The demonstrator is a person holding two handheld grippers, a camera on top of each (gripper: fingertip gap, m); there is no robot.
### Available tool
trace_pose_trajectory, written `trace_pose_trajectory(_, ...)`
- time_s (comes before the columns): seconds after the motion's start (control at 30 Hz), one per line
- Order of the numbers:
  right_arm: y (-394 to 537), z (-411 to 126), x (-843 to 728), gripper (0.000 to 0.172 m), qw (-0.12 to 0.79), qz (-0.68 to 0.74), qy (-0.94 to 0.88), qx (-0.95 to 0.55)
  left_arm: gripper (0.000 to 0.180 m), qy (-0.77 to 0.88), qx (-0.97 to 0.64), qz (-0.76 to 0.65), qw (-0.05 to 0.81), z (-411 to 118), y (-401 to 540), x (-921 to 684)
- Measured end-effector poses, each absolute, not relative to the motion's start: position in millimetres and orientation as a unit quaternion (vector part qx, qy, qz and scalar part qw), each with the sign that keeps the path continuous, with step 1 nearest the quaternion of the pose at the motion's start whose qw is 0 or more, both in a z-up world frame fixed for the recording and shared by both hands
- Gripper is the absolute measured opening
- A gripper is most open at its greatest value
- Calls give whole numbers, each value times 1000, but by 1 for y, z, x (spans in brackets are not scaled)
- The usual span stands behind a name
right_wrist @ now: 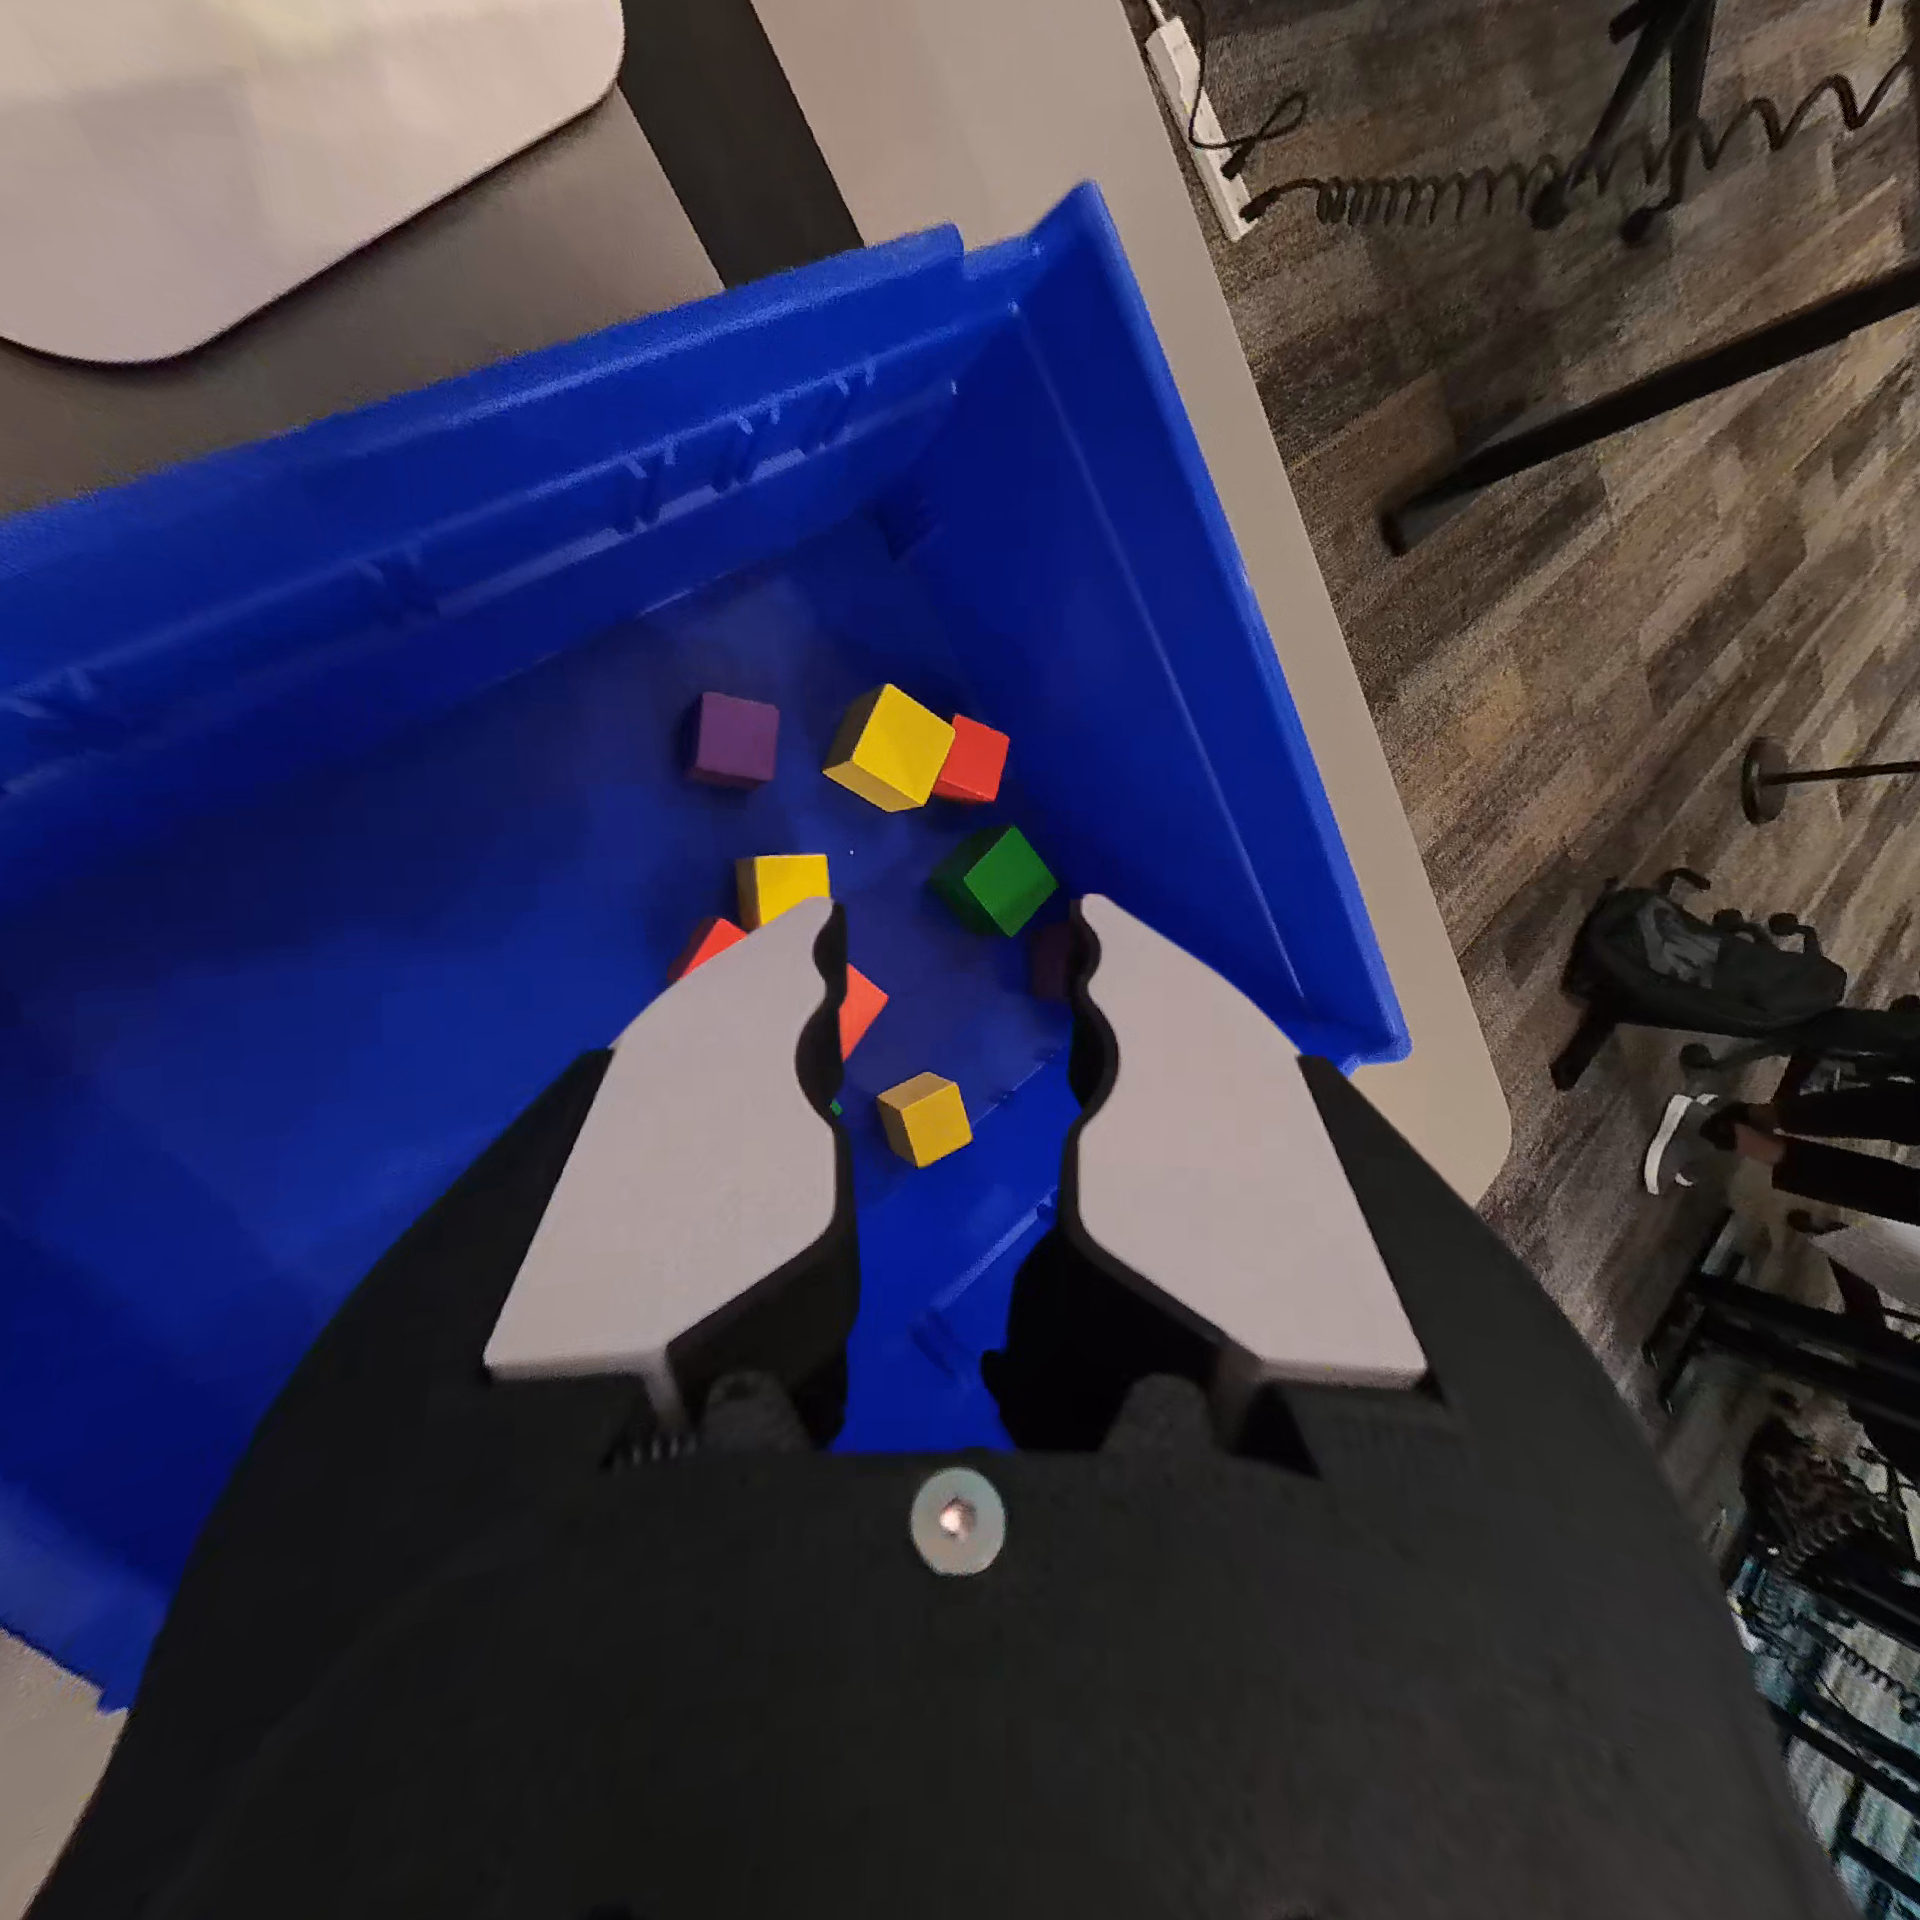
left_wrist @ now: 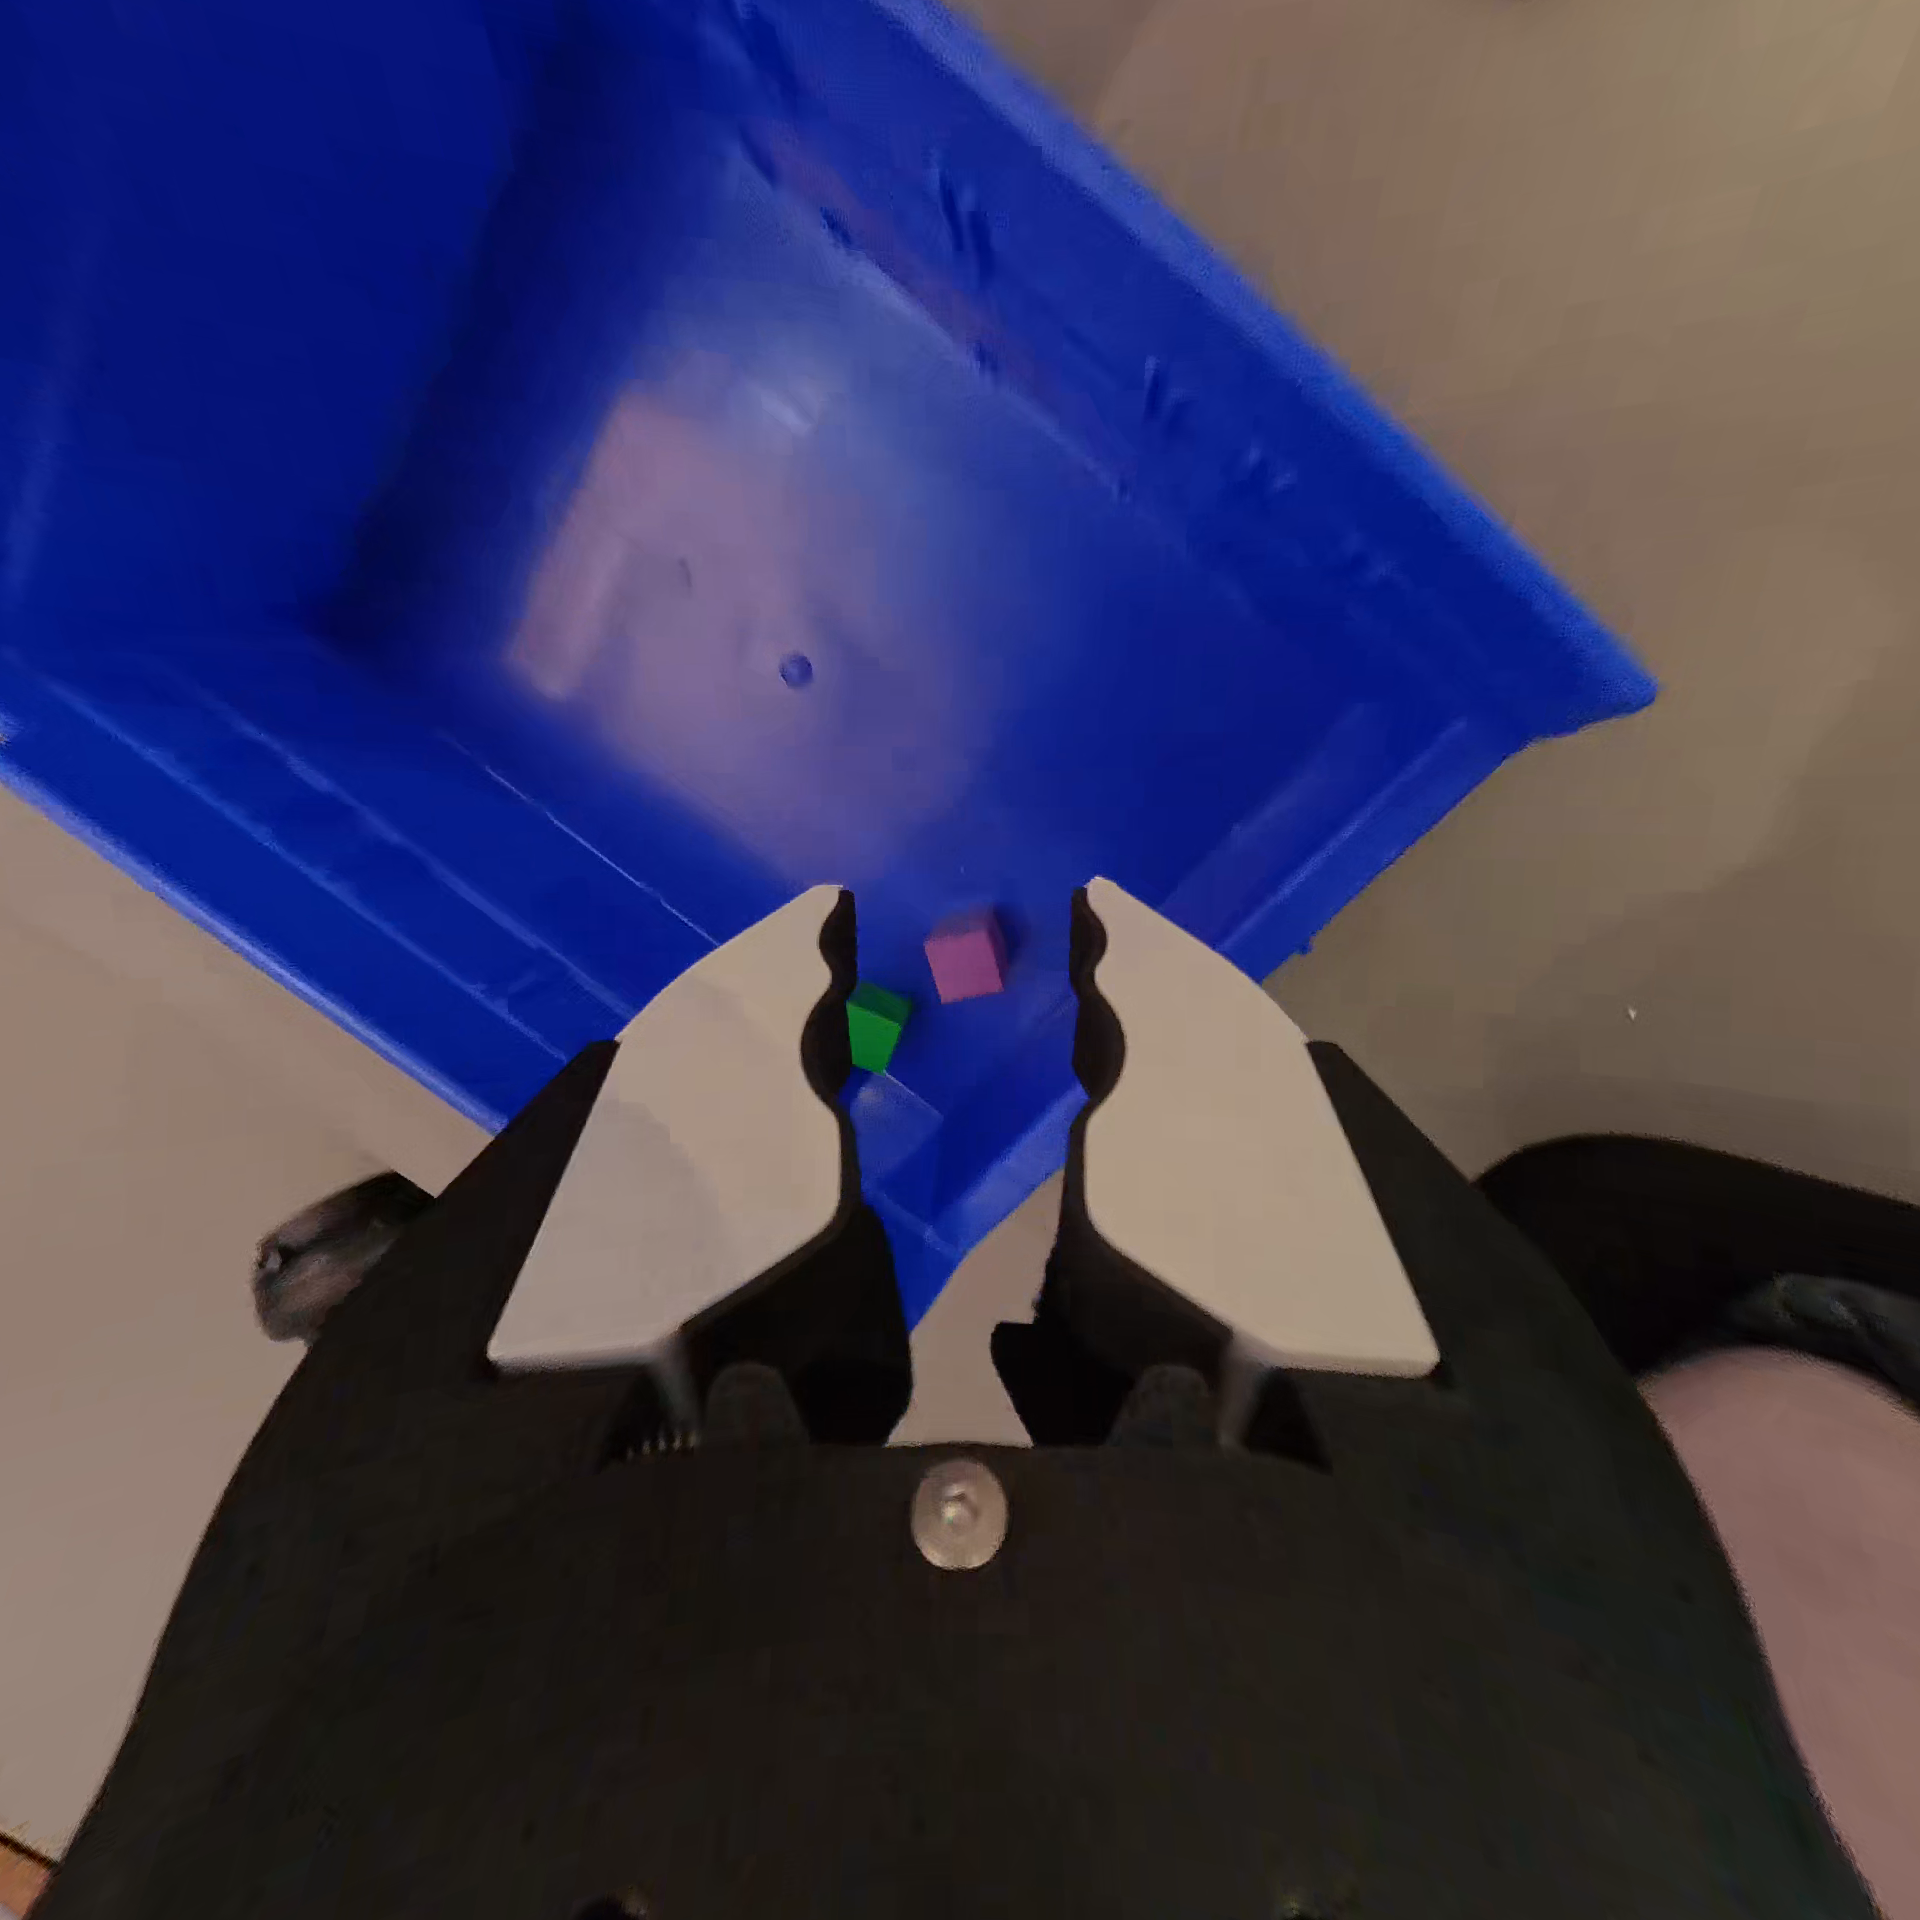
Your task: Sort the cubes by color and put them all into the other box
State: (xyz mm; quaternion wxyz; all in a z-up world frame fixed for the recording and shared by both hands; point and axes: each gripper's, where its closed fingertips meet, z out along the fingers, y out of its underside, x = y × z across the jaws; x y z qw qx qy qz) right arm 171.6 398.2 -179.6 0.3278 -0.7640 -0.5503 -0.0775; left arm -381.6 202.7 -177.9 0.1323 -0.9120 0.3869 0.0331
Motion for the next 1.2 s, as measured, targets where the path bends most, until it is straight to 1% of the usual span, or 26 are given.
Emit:
trace_pose_trajectory(0.2,394,-177,164,40,329,-73,-559,-757,35,347,-938,18,6,-223,183,-410)
trace_pose_trajectory(0.27,394,-176,164,40,331,-71,-559,-757,36,337,-941,13,-12,-233,181,-416)
trace_pose_trajectory(0.43,393,-176,163,39,332,-71,-562,-754,44,323,-945,7,-55,-255,177,-424)
trace_pose_trajectory(0.53,393,-175,163,38,334,-70,-562,-753,43,319,-945,2,-72,-265,175,-426)
trace_pose_trajectory(0.7,393,-173,161,38,336,-72,-565,-750,24,321,-941,-9,-106,-283,173,-428)
trace_pose_trajectory(0.83,391,-163,156,36,354,-74,-568,-739,23,333,-939,-36,-73,-275,177,-420)
trace_pose_trajectory(0.93,384,-145,144,34,386,-67,-575,-718,23,351,-935,-52,-10,-255,187,-407)
trace_pose_trajectory(0.97,380,-136,138,34,401,-62,-579,-708,23,364,-929,-60,22,-244,191,-398)
trace_pose_trajectory(1.07,353,-100,104,37,467,-29,-613,-637,23,410,-890,-114,167,-188,207,-354)
trace_pose_trajectory(1.13,322,-71,75,41,521,-5,-641,-564,23,451,-837,-170,258,-145,205,-313)
trace_pose_trajectory(1.2,284,-44,42,39,577,33,-660,-480,23,477,-779,-237,330,-102,197,-271)
